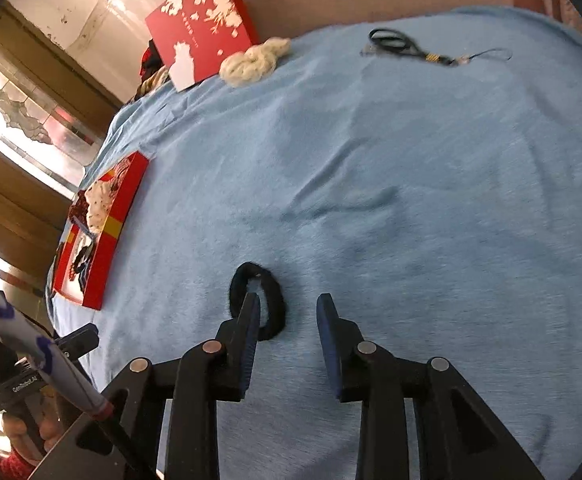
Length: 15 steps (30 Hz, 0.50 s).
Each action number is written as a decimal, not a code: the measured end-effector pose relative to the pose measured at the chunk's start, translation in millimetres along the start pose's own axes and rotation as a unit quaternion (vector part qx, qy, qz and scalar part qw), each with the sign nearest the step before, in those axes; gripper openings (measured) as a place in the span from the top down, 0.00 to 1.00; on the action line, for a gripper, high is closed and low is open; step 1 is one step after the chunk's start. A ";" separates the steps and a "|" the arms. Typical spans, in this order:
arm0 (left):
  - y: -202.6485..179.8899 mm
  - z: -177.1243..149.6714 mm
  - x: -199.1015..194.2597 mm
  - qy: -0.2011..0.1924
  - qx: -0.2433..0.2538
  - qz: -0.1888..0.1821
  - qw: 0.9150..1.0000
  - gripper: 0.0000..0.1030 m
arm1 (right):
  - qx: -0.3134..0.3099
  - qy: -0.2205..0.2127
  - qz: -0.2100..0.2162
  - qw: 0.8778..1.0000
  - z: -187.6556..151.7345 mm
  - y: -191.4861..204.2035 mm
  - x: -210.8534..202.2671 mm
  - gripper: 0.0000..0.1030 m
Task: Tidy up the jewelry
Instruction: 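Move both tools from the tray toward the black hair ties on the sheet, then grasp a black hair tie with the left tool while the right grasps another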
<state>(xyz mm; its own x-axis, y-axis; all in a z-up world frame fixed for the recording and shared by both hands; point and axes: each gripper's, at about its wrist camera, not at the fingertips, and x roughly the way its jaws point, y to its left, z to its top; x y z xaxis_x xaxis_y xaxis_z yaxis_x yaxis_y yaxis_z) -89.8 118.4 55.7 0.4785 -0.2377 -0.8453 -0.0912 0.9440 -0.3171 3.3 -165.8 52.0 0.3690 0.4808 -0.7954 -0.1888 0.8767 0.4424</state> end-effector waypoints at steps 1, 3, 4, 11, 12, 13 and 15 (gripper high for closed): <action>-3.8 1.8 1.6 0.002 0.005 -0.003 1.000 0.54 | 0.002 -0.006 -0.007 1.000 1.1 -2.8 -2.1 0.69; -13.1 5.8 6.2 0.005 0.020 -0.007 1.000 0.54 | 0.009 -0.020 -0.022 1.000 5.0 -10.6 -8.1 0.69; -20.2 8.4 10.3 0.008 0.029 -0.010 1.000 0.54 | 0.011 -0.025 -0.027 0.999 10.8 -14.2 -8.7 0.69; -72.8 23.7 42.0 0.025 0.072 -0.050 0.996 0.54 | -0.001 -0.071 -0.094 0.993 88.5 -33.4 -12.5 0.69; -83.7 26.9 48.8 0.027 0.081 -0.058 0.995 0.54 | -0.008 -0.073 -0.107 0.991 103.3 -35.4 -8.3 0.69; -90.3 28.9 53.7 0.028 0.087 -0.063 0.994 0.54 | -0.016 -0.075 -0.119 0.990 115.1 -37.3 -4.9 0.69; -104.4 33.2 66.1 0.033 0.102 -0.071 0.992 0.54 | -0.030 -0.078 -0.139 0.987 141.3 -40.7 6.6 0.69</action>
<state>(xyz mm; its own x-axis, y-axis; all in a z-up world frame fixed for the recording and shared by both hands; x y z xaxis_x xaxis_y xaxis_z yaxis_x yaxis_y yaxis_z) -19.6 11.7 47.2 0.4144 -0.3789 -0.8275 0.1539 0.9253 -0.3466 142.1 -200.2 87.3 0.5483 0.2185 -0.8072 -0.1127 0.9758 0.1876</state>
